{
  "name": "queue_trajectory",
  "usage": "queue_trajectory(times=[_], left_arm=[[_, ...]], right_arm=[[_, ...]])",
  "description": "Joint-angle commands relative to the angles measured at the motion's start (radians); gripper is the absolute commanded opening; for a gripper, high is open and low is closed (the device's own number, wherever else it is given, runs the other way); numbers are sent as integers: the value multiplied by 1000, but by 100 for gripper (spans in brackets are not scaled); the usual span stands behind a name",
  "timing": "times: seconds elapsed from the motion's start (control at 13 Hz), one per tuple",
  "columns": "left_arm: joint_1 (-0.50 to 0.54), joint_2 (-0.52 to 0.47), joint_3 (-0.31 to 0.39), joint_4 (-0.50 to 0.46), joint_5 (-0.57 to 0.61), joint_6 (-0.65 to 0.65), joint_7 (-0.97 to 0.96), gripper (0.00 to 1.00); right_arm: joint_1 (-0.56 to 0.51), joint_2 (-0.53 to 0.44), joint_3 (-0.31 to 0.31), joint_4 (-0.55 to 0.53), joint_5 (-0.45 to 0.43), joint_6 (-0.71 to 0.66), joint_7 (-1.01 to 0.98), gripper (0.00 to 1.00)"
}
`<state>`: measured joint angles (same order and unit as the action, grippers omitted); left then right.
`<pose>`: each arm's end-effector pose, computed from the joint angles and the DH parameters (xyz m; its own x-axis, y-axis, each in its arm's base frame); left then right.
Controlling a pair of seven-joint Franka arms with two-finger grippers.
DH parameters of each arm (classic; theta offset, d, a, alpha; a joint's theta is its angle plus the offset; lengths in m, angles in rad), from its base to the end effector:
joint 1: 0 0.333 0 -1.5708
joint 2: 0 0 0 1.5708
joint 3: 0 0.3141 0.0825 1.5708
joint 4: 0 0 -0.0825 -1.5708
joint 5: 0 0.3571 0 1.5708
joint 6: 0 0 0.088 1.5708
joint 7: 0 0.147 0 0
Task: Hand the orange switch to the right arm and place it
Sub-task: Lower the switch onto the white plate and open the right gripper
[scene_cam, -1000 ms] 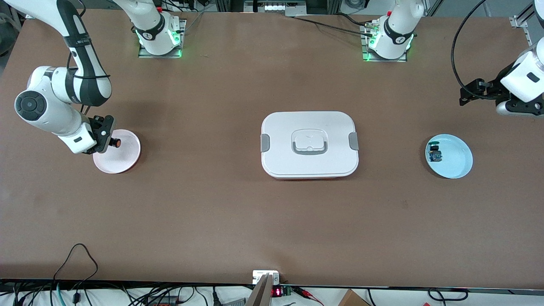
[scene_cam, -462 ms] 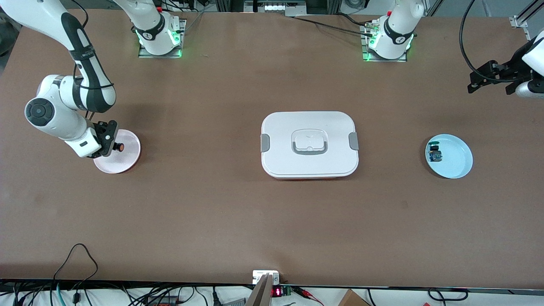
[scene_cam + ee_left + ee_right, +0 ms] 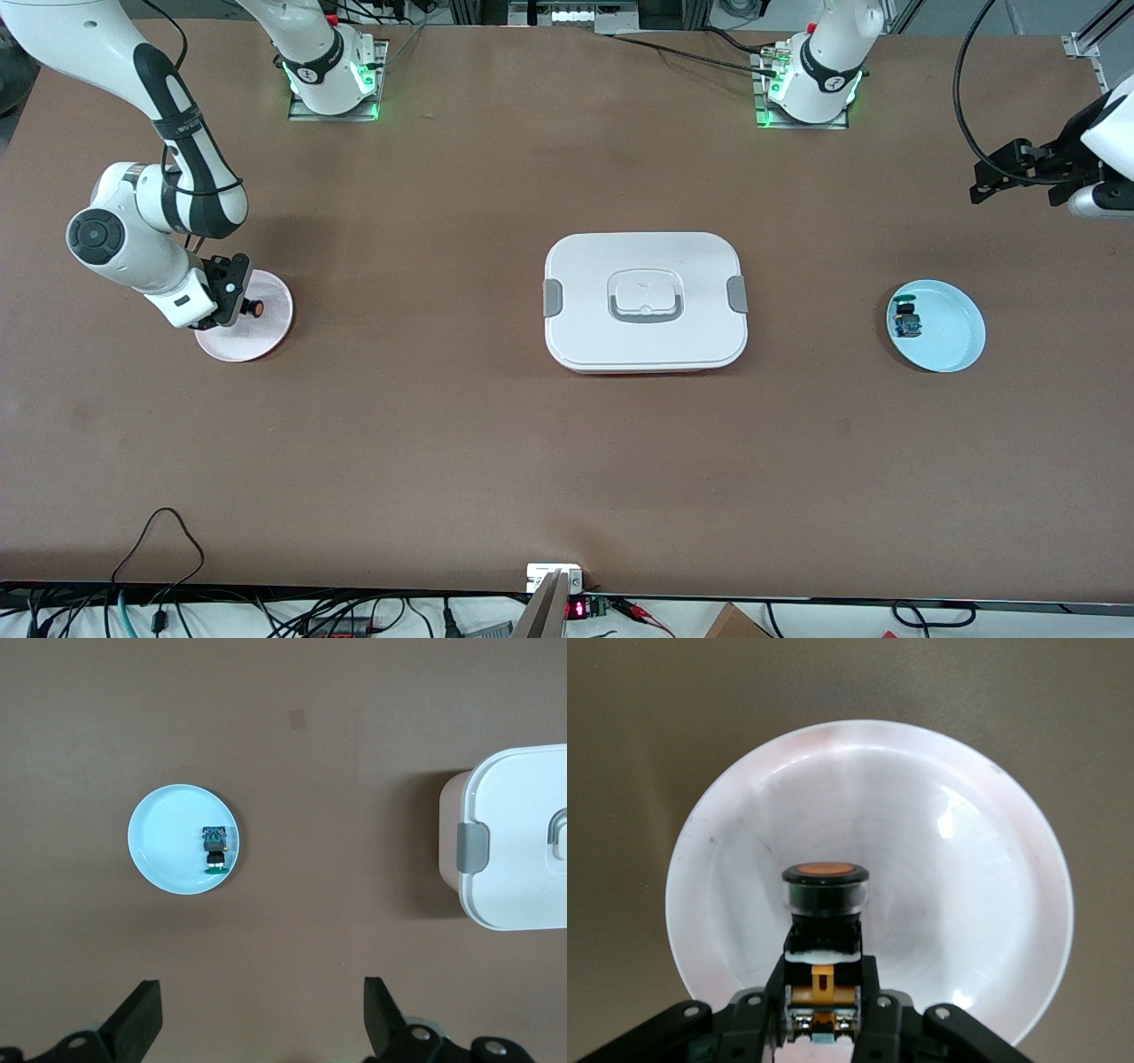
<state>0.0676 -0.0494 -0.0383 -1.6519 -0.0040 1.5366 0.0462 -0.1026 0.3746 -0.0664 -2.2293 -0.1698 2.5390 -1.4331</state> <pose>0.5044 0.0138 0.5694 0.9977 -0.0169 -0.0657 -0.0166 -0.9998 0.0051 0.5160 -0.0913 0.1788 0.1545 0.9807 -0.1196 0.9851 -0.1622 -0.0577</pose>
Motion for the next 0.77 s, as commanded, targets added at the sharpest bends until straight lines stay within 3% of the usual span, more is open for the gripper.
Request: queue_trajectory(times=[0.0, 0.23, 0.31, 0.38, 0.46, 0.69], left_arm=[[1, 33, -2, 61, -2, -24, -5, 100], [-6, 37, -5, 64, -1, -29, -35, 100], [-8, 36, -6, 67, -2, -29, -36, 100], [-9, 36, -9, 73, -2, -29, -36, 100], [-9, 37, -11, 76, -4, -29, -36, 100], [-11, 36, -12, 87, -8, -30, -34, 100]], right_arm=[[-12, 1, 10, -18, -13, 29, -15, 3], [-19, 7, 8, -24, -13, 43, -13, 5], [-20, 7, 10, -24, -11, 43, -12, 17], [-20, 4, 10, -24, -5, 41, -7, 43], [-22, 0, 10, -24, -2, 41, -7, 98], [-29, -38, 10, -18, 3, 21, 0, 100]])
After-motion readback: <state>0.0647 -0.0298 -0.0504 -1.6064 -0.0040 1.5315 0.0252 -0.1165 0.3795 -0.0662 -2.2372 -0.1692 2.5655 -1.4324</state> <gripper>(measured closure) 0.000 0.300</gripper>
